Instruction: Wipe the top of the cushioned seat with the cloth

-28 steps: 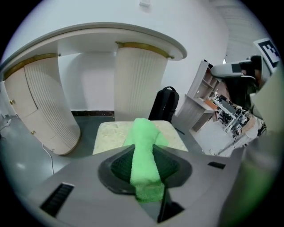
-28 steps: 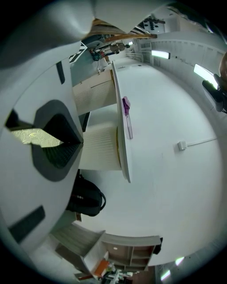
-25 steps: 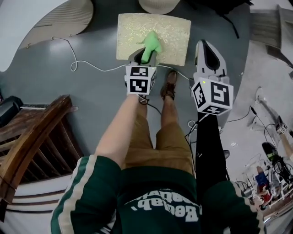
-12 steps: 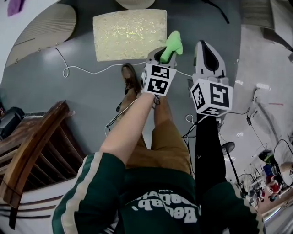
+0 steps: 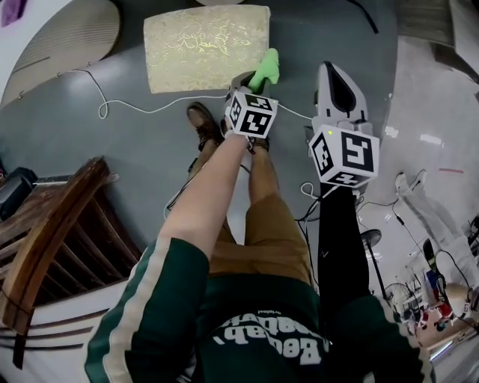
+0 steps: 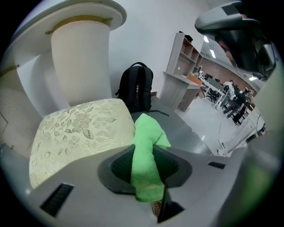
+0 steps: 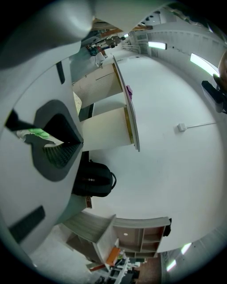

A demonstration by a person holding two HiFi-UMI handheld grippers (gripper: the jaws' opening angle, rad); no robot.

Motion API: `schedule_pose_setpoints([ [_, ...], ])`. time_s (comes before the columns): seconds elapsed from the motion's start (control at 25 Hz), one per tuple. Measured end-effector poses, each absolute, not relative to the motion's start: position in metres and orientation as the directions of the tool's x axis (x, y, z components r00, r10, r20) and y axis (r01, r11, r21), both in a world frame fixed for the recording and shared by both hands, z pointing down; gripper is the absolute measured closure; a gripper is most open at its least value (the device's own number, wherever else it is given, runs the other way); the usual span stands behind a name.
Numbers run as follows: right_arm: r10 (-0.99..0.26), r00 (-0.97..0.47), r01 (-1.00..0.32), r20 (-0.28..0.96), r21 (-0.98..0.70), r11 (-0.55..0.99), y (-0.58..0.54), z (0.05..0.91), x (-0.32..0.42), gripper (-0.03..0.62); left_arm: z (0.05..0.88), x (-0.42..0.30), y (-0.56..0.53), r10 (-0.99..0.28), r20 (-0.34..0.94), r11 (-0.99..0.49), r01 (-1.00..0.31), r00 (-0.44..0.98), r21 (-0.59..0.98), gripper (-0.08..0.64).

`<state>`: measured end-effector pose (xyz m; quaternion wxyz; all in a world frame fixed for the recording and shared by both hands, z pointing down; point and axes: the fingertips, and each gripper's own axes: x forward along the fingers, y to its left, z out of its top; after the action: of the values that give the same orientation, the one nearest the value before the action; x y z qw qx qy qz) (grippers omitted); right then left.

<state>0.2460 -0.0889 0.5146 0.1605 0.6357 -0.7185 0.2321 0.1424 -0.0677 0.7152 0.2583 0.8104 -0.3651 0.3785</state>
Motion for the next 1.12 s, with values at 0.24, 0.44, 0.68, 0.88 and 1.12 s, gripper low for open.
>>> schedule_pose_setpoints([
  [0.24,-0.84,-0.157,-0.986,0.52,-0.126,0.106,-0.096,0.509,0.233,0.584,0.712,0.129,-0.07,-0.418,0.796,-0.568,-0.81,0.437,0.147,0.437],
  [0.44,-0.831,-0.177,-0.984,0.528,-0.118,0.135,-0.099,0.508,0.213,0.584,0.708,0.094,-0.078,-0.444,0.792,-0.52,-0.84,0.419,0.153,0.437],
  [0.68,-0.823,-0.224,-0.975,0.522,-0.115,0.192,-0.118,0.506,0.163,0.584,0.711,0.019,-0.09,-0.475,0.798,-0.462,-0.877,0.372,0.134,0.437],
  [0.88,-0.815,-0.258,-0.966,0.519,-0.12,0.23,-0.128,0.508,0.116,0.584,0.717,-0.054,-0.097,-0.488,0.811,-0.407,-0.906,0.322,0.115,0.437],
  [1.12,-0.809,-0.278,-0.96,0.518,-0.119,0.254,-0.138,0.505,0.067,0.584,0.719,-0.132,-0.109,-0.5,0.823,-0.379,-0.922,0.271,0.073,0.437],
])
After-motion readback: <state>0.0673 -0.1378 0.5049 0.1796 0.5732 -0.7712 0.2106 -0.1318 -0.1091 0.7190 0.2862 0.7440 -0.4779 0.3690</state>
